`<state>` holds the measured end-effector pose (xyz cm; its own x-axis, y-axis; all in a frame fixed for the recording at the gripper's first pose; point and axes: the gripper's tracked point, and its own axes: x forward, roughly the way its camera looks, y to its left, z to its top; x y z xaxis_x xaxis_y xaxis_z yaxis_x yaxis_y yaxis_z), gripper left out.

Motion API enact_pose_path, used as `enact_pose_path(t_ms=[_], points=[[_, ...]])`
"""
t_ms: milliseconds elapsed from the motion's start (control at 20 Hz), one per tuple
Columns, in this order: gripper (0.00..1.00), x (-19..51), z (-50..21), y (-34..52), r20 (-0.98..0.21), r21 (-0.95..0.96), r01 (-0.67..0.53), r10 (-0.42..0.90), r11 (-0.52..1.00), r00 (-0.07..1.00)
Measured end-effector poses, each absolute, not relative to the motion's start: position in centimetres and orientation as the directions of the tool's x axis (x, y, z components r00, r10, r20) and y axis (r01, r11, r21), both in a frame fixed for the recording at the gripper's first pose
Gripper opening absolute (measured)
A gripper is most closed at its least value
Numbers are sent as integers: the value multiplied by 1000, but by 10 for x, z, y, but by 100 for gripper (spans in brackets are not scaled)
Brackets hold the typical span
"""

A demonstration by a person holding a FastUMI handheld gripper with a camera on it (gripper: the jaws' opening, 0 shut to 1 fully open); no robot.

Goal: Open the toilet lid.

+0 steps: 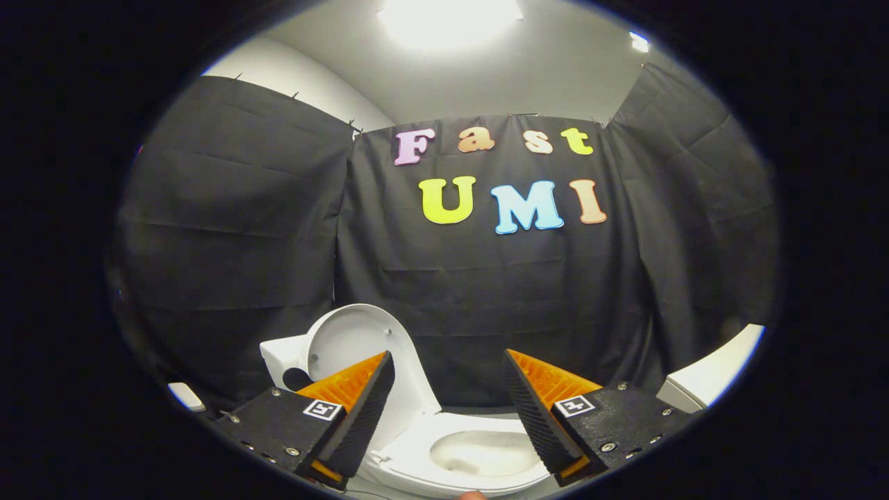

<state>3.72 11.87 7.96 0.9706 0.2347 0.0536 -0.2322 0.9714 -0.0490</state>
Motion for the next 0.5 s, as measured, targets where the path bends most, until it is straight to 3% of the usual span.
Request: enact_pose_path(t_ms=[500], points=[[95,18,89,60,70,-84,-158,164,984,984]])
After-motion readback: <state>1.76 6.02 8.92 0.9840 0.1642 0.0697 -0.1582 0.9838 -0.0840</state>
